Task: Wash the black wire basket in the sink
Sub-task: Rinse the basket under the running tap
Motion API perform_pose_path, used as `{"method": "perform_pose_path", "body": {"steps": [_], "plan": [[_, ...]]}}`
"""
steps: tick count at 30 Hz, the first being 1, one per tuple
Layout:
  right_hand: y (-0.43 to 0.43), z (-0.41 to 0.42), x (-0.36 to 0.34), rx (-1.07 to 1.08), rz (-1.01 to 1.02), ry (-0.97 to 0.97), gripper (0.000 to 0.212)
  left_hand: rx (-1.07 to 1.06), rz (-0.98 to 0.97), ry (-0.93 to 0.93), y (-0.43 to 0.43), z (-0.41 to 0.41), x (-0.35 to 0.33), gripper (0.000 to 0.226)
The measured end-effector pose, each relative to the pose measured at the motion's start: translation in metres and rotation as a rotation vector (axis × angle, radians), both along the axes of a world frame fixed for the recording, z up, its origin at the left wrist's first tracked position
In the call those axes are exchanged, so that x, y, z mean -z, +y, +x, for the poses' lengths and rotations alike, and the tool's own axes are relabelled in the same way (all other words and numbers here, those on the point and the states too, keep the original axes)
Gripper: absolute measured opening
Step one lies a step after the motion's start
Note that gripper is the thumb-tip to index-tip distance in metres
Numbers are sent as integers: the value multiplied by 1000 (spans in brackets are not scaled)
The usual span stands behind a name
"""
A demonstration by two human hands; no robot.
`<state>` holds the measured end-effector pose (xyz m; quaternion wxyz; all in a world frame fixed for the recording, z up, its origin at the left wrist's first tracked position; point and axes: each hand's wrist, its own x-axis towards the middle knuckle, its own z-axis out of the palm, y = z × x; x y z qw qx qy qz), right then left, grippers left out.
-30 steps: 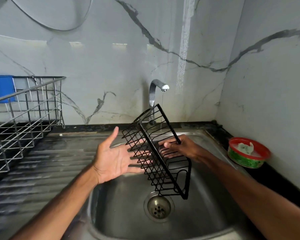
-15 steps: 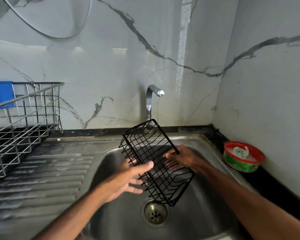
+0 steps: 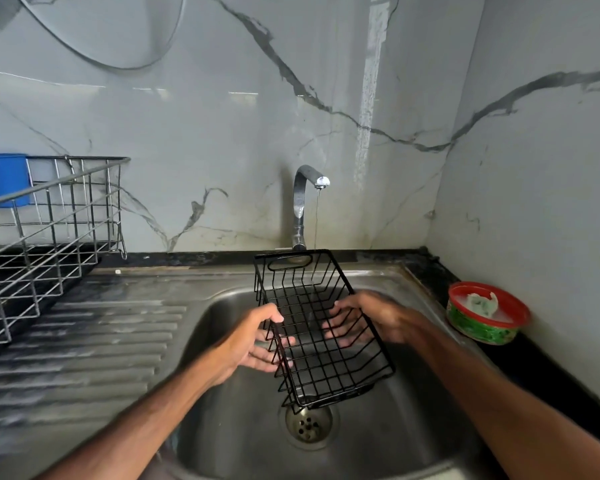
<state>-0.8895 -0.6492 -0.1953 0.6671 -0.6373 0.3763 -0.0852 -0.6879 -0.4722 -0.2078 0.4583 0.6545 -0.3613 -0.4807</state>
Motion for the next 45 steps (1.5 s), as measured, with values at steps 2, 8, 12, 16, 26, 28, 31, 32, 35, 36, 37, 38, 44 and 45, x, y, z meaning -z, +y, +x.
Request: {"method": "perform_pose_path", "body": {"steps": [2,8,12,16,26,28,31,32,35,36,37,38,44,45], "plan": [[-1,-4,0,-9,26,17,35,-44,3,24,-3,-5,3,45],[2,-12,-6,-46,2,77,50,-112,21,111,-9,-17,7,24],[7,-8,-8,-29,-233,233,62,-122,48,103,-9,-15,7,30],[12,-2,-12,37,-670,232,42,-129,55,103,-8,-10,9,32],[11,13,-3,219,-1115,266,40,-142,48,119,-9,-3,10,42],[13,13,-2,243,-1122,305,29,-147,54,107,-10,-4,11,43],[20,13,-10,317,-1396,218,12,-168,68,67,-13,-5,10,38],[22,13,-15,324,-1523,121,13,-176,73,55,-14,-6,8,37],[32,21,-23,134,-1564,-29,13,-178,93,29,-17,-7,1,40],[38,25,-23,24,-1470,21,12,-173,99,25,-18,-8,-1,41],[43,30,-19,-62,-1371,108,13,-166,108,17,-20,-9,-3,42],[45,33,-13,-102,-1292,190,14,-156,121,5,-21,-10,-5,42],[55,37,26,-349,-957,622,90,-130,209,66,-34,-17,4,42],[57,38,32,-395,-935,674,92,-131,206,82,-34,-19,7,40]]}}
